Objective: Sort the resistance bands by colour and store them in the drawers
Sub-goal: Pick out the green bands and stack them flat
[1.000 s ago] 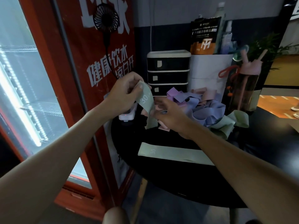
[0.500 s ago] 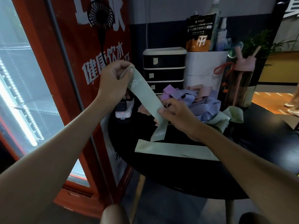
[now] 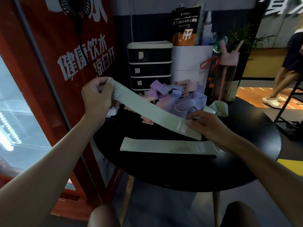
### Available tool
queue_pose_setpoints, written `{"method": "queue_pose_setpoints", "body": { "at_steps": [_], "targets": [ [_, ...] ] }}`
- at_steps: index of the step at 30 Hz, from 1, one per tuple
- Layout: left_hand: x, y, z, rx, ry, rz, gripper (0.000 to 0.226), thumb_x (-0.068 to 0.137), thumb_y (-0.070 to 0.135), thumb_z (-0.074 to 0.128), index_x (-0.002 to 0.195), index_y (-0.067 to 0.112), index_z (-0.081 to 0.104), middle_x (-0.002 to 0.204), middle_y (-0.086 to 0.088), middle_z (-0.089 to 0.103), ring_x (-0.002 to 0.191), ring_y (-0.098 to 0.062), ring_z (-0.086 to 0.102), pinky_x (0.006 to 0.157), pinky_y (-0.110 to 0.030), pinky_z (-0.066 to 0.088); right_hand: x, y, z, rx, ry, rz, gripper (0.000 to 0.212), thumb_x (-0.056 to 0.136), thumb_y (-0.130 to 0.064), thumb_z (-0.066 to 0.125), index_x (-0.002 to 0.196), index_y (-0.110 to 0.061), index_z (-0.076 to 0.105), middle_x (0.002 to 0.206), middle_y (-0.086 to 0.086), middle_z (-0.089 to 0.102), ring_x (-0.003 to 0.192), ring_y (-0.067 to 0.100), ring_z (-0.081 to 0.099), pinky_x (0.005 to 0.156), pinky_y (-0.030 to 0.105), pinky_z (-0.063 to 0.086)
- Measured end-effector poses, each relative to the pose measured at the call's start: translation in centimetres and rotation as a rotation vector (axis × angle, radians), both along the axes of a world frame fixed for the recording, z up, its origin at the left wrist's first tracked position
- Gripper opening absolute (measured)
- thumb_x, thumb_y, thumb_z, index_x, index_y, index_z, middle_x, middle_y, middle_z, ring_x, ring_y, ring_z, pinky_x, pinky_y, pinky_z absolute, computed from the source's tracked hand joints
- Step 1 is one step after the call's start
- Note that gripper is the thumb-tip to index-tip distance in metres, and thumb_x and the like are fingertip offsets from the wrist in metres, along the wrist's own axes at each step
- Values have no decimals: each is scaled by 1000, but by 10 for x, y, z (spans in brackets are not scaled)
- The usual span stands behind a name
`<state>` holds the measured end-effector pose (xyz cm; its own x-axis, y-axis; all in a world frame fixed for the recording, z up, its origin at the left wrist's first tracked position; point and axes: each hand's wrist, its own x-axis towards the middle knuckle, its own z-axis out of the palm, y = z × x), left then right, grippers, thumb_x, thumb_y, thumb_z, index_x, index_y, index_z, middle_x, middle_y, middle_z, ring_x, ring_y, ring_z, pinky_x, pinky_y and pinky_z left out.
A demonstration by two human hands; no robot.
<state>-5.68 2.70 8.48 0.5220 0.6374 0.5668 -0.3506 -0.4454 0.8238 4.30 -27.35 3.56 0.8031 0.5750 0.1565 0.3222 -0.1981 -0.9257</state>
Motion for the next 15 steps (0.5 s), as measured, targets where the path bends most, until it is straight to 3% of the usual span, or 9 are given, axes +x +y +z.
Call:
{"method": "queue_pose_setpoints", "body": {
  "at_steps": [3,7,11,15],
  "targets": [
    [-5,-7,-21,-50,43,-30,20,102,16,56,110,0,64,70,-6,70,46,-19,64,40,-27,50,6,-21,-12,58,92,-47,16,87,-13,70,102,-16,65,90,9,75,86,15,70,79,28,55],
    [-10,-10,-60,-17,142,32,17,99,18,61,106,5,68,70,-6,70,48,-18,64,42,-28,49,6,-37,-30,150,96,-155,15,90,-6,64,102,-14,61,74,3,71,69,10,64,64,24,51],
    [-17,-15,-95,81,242,107,6,94,19,65,91,15,69,65,-2,64,58,-9,57,59,-29,45,7,-42,-53,125,-102,-326,8,92,-8,63,96,-14,60,69,14,61,60,8,49,54,19,39],
    [-20,-19,-116,139,298,100,7,93,17,67,86,20,68,63,1,57,56,-2,51,57,-16,40,7,-44,-66,89,-213,-389,12,91,-8,64,88,-20,61,74,7,65,64,8,54,56,16,41]
  ]
}}
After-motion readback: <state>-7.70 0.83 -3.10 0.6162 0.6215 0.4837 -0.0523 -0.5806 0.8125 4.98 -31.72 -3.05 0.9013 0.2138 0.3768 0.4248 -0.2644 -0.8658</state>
